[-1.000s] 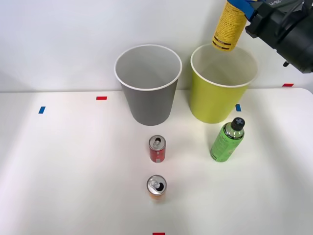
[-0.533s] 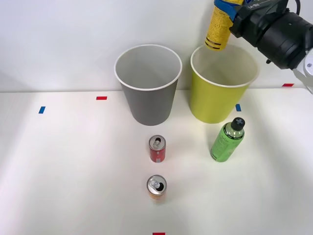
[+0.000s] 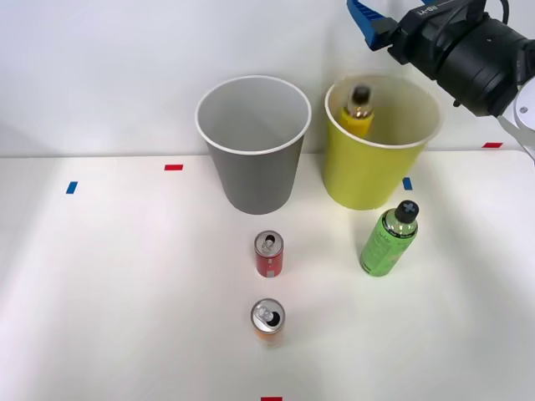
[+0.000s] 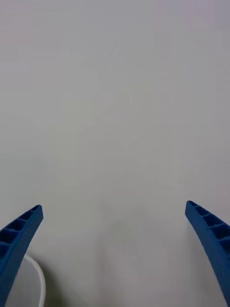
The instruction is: Put cans in the gray bin, plastic bottles in the light green bin
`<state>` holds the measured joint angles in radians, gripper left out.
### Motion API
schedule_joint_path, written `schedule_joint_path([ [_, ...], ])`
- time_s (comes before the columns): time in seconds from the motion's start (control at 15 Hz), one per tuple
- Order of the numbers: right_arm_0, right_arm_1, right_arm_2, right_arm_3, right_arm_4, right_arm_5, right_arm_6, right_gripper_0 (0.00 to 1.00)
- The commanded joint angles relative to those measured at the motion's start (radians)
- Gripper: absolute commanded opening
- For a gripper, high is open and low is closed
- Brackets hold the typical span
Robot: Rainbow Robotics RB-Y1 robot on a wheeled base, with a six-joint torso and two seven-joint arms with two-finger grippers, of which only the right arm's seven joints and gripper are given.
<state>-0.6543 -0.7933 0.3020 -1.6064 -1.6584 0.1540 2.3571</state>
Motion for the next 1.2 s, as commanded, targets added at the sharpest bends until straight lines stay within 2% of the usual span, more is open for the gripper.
schedule_joint_path([
  [0.07,0.061,-0.027,-0.023,-0.082,0.006,0.001,0.008,1.00],
  [0.6,0.363,-0.145,-0.216,-0.398,0.039,0.001,0.030,1.00],
  [0.73,0.492,-0.144,-0.294,-0.487,0.017,-0.002,0.024,1.00],
  [0.93,0.665,-0.144,-0.371,-0.604,0.003,-0.039,0.022,1.00],
  [1.2,0.915,-0.144,-0.386,-0.742,-0.001,-0.225,0.030,1.00],
])
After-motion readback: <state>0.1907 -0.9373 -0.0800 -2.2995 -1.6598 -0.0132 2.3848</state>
